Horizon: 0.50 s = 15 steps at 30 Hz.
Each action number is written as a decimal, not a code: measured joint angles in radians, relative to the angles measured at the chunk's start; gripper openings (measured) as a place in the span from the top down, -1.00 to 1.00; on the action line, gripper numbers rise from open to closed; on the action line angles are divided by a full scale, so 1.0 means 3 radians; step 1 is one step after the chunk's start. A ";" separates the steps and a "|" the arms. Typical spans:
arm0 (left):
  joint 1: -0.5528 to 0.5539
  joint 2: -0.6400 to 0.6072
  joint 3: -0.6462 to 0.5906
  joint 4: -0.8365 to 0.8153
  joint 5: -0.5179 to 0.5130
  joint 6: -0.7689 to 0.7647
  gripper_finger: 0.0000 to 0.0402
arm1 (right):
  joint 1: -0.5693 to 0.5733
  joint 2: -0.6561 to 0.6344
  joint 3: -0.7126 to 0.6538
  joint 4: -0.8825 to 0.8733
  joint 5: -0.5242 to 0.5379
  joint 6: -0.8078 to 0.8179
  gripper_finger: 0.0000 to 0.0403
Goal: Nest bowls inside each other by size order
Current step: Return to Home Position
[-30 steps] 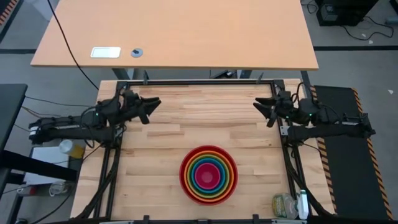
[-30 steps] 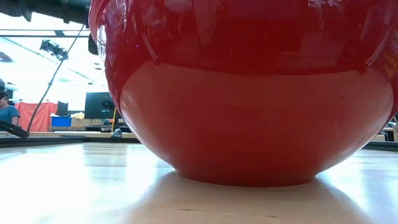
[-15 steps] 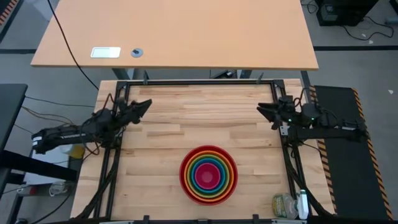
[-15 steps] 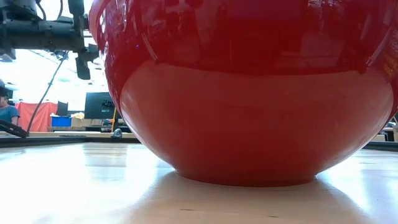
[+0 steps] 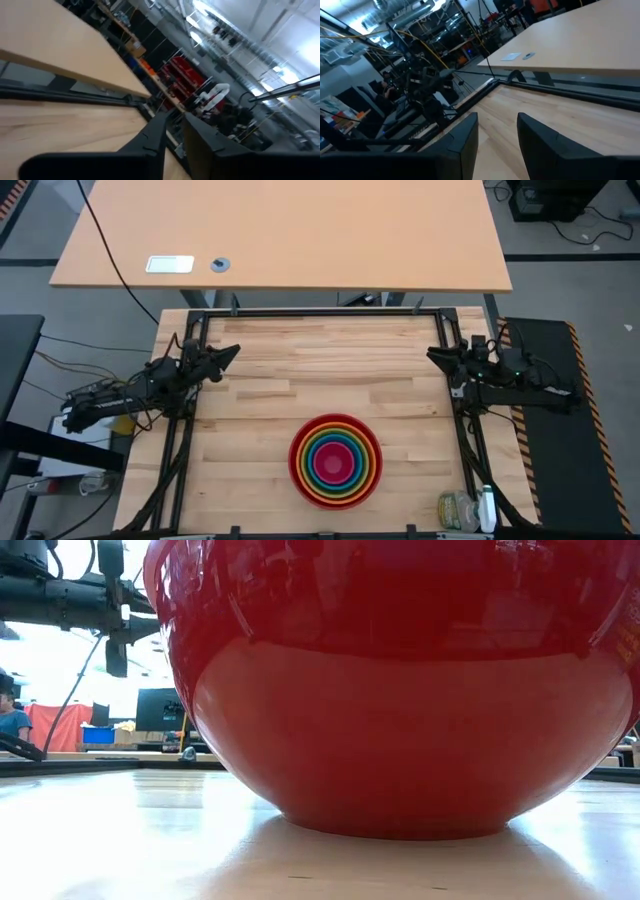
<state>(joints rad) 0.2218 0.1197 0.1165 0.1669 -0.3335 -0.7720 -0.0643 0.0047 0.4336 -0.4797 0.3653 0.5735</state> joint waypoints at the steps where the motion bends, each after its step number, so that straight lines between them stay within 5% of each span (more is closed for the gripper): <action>1: 0.0000 -0.0014 0.0000 -0.0060 -0.0020 0.0000 0.70 | 0.0000 0.0012 0.0001 0.0006 0.0001 0.0001 0.29; 15: 0.0083 -0.0040 -0.0359 0.0430 0.0029 -0.0002 0.99 | 0.0000 0.0004 0.0001 0.0145 -0.0001 0.0104 0.29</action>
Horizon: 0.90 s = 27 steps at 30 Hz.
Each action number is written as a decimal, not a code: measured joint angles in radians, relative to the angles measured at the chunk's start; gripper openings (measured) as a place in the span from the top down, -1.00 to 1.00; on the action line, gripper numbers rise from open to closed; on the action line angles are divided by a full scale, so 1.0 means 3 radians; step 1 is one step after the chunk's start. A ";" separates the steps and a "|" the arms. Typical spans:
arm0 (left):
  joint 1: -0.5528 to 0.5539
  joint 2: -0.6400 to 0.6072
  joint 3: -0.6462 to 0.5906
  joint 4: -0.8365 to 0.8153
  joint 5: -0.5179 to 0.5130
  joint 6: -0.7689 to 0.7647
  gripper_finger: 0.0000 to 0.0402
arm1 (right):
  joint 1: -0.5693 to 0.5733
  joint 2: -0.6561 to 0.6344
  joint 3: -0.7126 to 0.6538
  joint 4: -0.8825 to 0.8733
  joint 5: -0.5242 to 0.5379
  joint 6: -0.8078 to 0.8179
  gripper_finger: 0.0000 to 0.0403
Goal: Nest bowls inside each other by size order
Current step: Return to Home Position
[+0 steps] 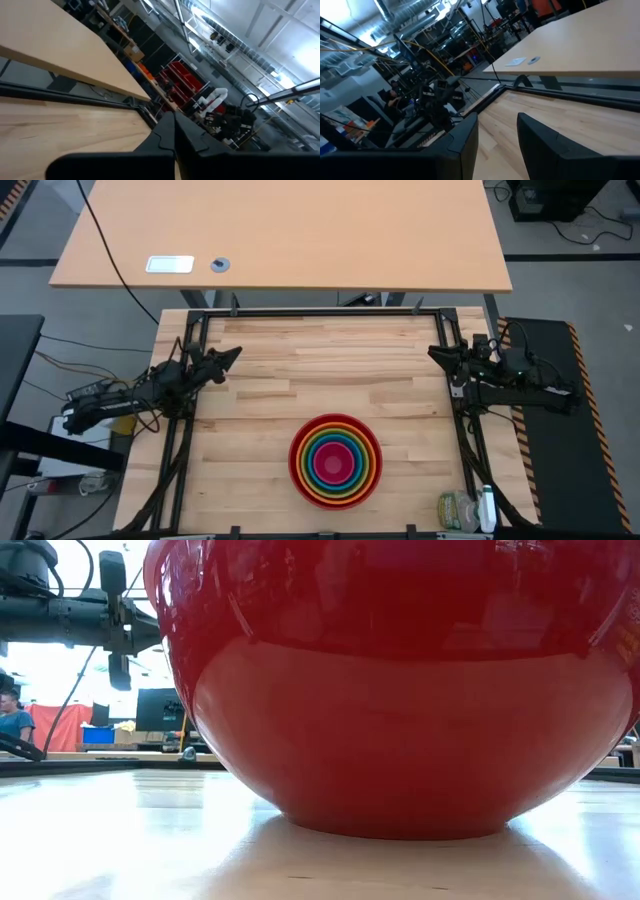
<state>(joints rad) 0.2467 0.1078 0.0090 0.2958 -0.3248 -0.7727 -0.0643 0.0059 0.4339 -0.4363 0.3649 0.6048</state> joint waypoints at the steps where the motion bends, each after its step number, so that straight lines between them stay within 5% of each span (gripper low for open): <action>1: 0.0015 -0.0005 0.0000 0.0004 0.0025 0.0006 0.99 | 0.0000 0.0000 0.0000 0.0000 -0.0007 0.0000 0.29; 6: 0.0070 -0.0017 0.0000 -0.0002 0.0142 0.0073 0.99 | 0.0000 0.0000 0.0000 0.0054 -0.0061 0.0001 0.29; 15: 0.0066 -0.0015 0.0000 -0.0784 0.0524 -0.0013 0.99 | 0.0001 0.0000 -0.0025 0.0132 -0.0120 0.0081 0.30; 27: 0.0066 -0.0010 0.0000 -0.0866 0.0543 -0.0018 0.99 | 0.0000 0.0002 -0.1146 0.1453 -0.0071 0.0392 0.37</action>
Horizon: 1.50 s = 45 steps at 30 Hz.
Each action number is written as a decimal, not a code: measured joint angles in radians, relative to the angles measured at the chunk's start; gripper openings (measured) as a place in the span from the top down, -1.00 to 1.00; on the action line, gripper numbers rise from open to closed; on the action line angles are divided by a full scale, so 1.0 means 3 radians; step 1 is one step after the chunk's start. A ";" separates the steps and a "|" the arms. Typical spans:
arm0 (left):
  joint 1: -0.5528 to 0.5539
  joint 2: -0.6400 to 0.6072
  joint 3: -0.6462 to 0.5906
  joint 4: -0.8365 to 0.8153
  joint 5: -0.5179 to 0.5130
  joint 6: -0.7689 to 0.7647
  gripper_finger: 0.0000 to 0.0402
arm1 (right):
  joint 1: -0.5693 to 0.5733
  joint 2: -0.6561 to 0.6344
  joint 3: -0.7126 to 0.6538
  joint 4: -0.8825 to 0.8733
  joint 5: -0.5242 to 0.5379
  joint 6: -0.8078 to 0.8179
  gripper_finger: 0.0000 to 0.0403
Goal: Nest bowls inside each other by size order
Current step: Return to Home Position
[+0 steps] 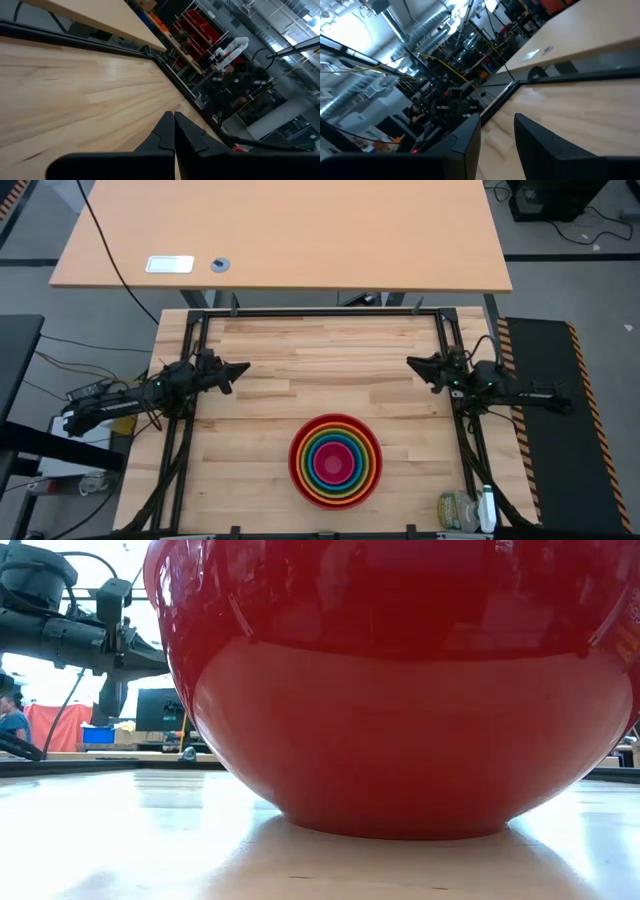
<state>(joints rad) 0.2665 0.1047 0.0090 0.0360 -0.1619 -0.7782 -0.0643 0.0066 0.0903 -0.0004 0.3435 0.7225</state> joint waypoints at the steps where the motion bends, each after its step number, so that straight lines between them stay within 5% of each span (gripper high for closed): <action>1: 0.0000 -0.0001 0.0000 0.0000 0.0000 -0.0030 0.99 | 0.0001 0.0000 -0.0072 0.0078 -0.0013 0.0037 0.37; 11: 0.0000 0.0000 -0.0001 -0.0009 0.0034 0.0017 0.99 | -0.0015 -0.0001 -0.0281 0.0374 0.0008 0.0009 0.38; 19: 0.0000 0.0000 -0.0001 -0.0007 0.0034 0.0991 0.99 | -0.0015 0.0029 -0.0281 0.0220 -0.0073 -0.0146 0.38; 30: 0.0000 0.0000 -0.0001 0.0003 0.0033 0.1146 0.99 | -0.0015 0.0085 -0.0281 0.0195 -0.0252 -0.2292 0.38; 45: 0.0000 0.0000 -0.0003 0.0014 0.0032 0.1146 0.99 | -0.0015 0.0085 -0.0281 0.0195 -0.0253 -0.2310 0.38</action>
